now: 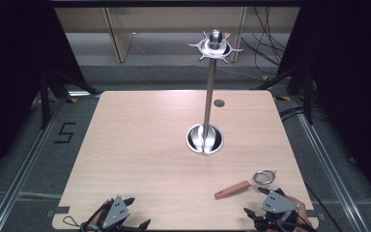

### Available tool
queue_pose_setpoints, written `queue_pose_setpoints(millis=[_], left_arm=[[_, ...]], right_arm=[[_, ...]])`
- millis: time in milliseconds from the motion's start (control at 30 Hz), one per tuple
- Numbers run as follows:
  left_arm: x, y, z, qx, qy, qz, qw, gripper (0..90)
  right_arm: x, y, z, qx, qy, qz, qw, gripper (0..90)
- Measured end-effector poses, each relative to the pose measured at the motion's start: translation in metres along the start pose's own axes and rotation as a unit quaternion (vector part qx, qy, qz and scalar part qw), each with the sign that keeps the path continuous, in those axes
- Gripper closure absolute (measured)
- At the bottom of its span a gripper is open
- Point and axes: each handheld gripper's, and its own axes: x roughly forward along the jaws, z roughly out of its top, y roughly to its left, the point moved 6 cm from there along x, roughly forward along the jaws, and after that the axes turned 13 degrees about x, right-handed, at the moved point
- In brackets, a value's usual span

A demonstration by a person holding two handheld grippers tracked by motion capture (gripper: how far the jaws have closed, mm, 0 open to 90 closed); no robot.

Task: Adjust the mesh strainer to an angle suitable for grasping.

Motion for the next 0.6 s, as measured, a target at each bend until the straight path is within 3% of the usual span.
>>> queue_pose_setpoints(millis=[33, 67, 233, 333, 367, 433, 567, 600], left_arm=[[0.0, 0.0018, 0.0004, 0.014, -0.001, 0.001, 0.9999, 15.5], [0.0, 0.0005, -0.0002, 0.005, 0.001, 0.0, 1.0, 15.5], [0.0002, 0.0001, 0.0002, 0.002, -0.001, 0.0, 1.0, 15.3], [0.0004, 0.0004, -0.0003, 0.003, 0.001, 0.001, 1.0, 15.1], [0.0003, 0.0013, 0.0002, 0.015, 0.0, -0.002, 0.9999, 15.1], [0.0005, 0.0, 0.0002, 0.003, 0.0, 0.0, 1.0, 15.0], [0.0, -0.0007, 0.0003, -0.001, 0.002, -0.006, 1.0, 15.0], [0.0003, 0.0006, -0.0002, 0.003, 0.002, 0.001, 1.0, 15.0]], right_arm=[[-0.0004, -0.0005, 0.0002, -0.005, -0.001, -0.001, 1.0, 21.7], [-0.0008, -0.0006, 0.0003, -0.006, -0.001, -0.001, 1.0, 21.7], [-0.0026, -0.0011, 0.0022, 0.005, -0.003, -0.007, 1.0, 21.1], [-0.0016, -0.0009, 0.0033, -0.006, -0.005, -0.003, 1.0, 20.8], [-0.0018, -0.0009, 0.0037, -0.003, -0.007, -0.006, 1.0, 20.8], [-0.0023, -0.0002, 0.0039, -0.005, -0.005, -0.005, 1.0, 20.4], [-0.0016, 0.0001, 0.0058, -0.008, -0.003, -0.003, 1.0, 20.1], [-0.0008, 0.001, 0.0063, -0.011, -0.001, 0.001, 0.9999, 20.1]])
